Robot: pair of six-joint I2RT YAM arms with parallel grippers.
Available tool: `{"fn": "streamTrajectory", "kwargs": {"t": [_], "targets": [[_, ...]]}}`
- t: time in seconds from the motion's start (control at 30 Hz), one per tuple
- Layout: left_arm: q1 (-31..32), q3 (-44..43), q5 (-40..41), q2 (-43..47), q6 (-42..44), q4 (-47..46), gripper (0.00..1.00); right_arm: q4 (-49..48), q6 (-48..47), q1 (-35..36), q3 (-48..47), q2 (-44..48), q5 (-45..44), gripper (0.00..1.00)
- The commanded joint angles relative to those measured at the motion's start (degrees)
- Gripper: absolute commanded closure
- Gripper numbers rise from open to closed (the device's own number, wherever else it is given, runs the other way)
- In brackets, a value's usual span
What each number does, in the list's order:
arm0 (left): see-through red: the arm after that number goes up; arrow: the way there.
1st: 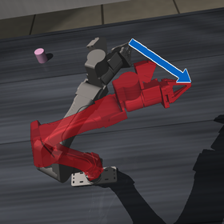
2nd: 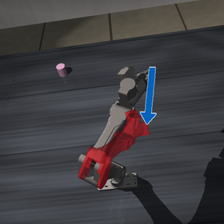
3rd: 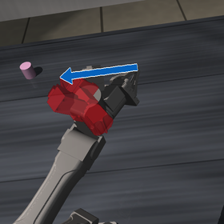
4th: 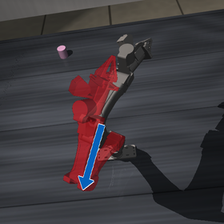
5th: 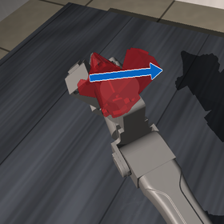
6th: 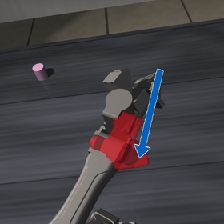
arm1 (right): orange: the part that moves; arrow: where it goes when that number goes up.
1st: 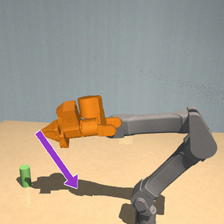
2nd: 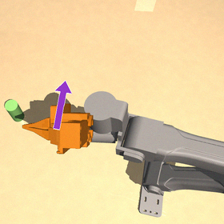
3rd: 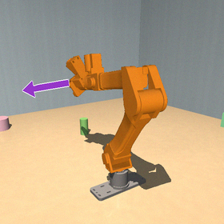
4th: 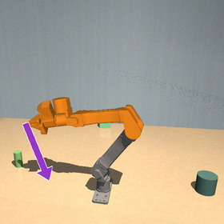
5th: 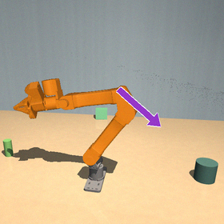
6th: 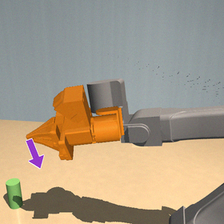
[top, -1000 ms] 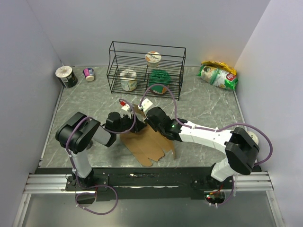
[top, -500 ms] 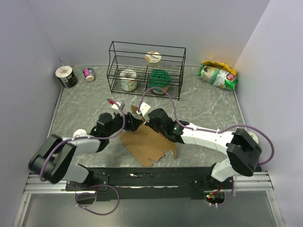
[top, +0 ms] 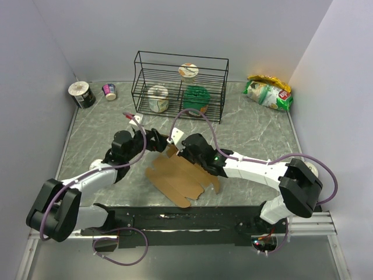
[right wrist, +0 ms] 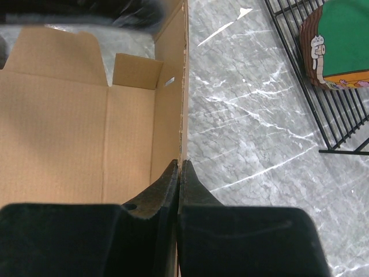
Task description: Fold the paper box
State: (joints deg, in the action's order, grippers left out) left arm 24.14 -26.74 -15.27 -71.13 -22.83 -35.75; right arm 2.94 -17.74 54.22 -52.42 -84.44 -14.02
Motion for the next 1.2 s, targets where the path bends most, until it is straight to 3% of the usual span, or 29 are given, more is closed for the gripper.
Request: {"fn": "streamTrajectory", "kwargs": {"t": [0.0, 0.3, 0.47, 0.87, 1.17], "targets": [[-0.1, -4.7, -2.0, 1.1, -3.3, -0.2, 0.05, 1.5, 0.9, 0.0, 1.4, -0.1, 3.4, 1.00], [0.0, -14.4, -6.4, -8.2, -6.3, 5.9, 0.08, 1.8, 0.9, 0.1, 0.3, -1.2, 3.5, 1.00], [0.5, -17.2, -7.4, -11.9, -7.8, 9.7, 0.15, 1.9, 1.1, 0.0, 0.0, -1.8, 3.5, 1.00], [4.6, -15.4, -4.6, -13.0, -13.5, 11.7, 0.31, 2.1, 1.2, 0.1, -0.5, -2.9, 2.9, 1.00], [7.8, -15.4, -0.6, -12.5, -15.9, 15.1, 0.36, 2.1, 1.8, 0.1, -0.7, -3.4, 2.9, 1.00]]}}
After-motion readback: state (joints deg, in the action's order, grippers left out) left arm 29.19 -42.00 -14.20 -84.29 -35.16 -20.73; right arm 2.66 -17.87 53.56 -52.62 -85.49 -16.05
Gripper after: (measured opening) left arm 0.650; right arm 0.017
